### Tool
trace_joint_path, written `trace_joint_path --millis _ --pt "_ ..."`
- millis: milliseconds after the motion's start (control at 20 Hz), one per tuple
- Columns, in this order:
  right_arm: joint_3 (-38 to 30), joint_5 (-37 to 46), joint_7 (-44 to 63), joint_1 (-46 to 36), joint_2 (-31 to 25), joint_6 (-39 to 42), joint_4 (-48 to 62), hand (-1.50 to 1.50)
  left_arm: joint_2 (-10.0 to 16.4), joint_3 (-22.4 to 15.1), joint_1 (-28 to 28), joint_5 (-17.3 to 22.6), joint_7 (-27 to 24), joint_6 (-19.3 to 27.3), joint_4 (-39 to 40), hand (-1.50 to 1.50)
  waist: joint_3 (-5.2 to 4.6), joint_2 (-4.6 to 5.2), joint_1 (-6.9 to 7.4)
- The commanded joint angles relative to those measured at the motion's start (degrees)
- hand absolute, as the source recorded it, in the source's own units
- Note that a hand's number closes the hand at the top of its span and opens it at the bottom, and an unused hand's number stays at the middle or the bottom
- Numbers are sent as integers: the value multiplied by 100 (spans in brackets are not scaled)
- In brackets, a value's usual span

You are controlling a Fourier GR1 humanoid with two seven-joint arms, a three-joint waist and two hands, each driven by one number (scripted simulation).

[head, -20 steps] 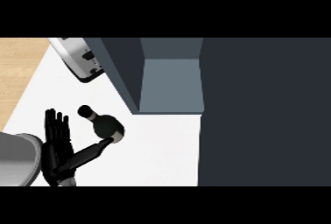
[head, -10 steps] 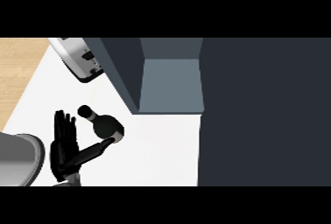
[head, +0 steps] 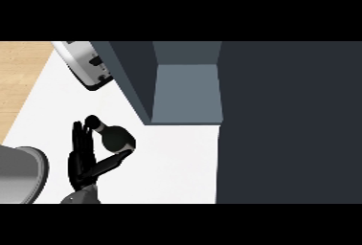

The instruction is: Pick up the wine, place it into the cabinet and close the cabinet

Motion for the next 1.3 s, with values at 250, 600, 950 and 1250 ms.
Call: trace_joint_path --millis 250,600,950,1250 --pt "-360 -271 -90 179 -113 242 -77 -150 -90 173 -463 294 -941 -293 1407 -150 0 0 -7" --pt "354 392 -192 455 294 105 -392 -150 93 597 -594 691 -1347 -1297 2052 -150 -2 0 -16" --pt "43 83 -209 218 114 203 -15 -150 158 772 -1460 733 -1941 -1417 3280 -150 -2 9 -24" --pt "175 186 206 96 147 -42 -297 -150 440 800 -1400 815 -1828 -1904 3367 150 -1 1 -7"
